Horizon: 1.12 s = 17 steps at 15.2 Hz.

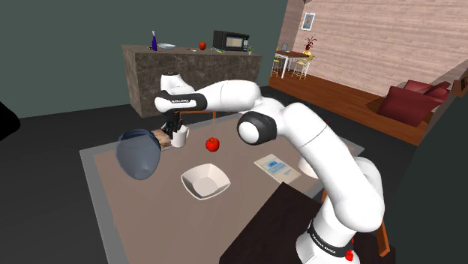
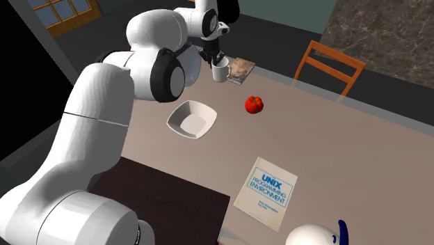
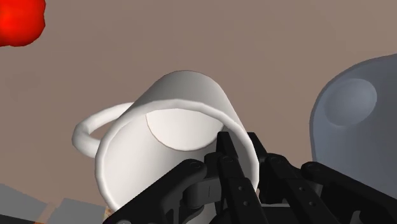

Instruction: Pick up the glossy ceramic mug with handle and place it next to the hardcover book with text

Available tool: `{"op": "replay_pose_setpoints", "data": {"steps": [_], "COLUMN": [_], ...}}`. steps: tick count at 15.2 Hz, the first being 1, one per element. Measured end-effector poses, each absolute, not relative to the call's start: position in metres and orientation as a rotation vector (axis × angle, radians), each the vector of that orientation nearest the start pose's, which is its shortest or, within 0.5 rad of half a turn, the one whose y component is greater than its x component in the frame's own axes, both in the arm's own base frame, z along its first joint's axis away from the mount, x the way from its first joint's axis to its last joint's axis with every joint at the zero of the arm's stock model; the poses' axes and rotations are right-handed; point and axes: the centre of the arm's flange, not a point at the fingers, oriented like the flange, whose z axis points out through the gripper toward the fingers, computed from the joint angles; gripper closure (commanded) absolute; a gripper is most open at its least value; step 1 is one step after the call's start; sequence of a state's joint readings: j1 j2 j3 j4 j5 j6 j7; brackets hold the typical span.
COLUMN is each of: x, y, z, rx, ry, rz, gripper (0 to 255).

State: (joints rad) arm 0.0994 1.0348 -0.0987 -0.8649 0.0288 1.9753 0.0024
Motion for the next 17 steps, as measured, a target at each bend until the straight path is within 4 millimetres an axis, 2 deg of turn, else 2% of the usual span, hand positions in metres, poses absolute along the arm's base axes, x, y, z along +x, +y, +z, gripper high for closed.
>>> {"op": "replay_pose_setpoints", "data": {"steps": [2,17], "x": [0.811,0.812], "y": [0.044,0.047], "z": [0.273,0.196], "rx": [-3.194,-3.194], "ry": [-0.064,-0.063], "rz": [-0.126,-0.122], "gripper": [255,255]}}
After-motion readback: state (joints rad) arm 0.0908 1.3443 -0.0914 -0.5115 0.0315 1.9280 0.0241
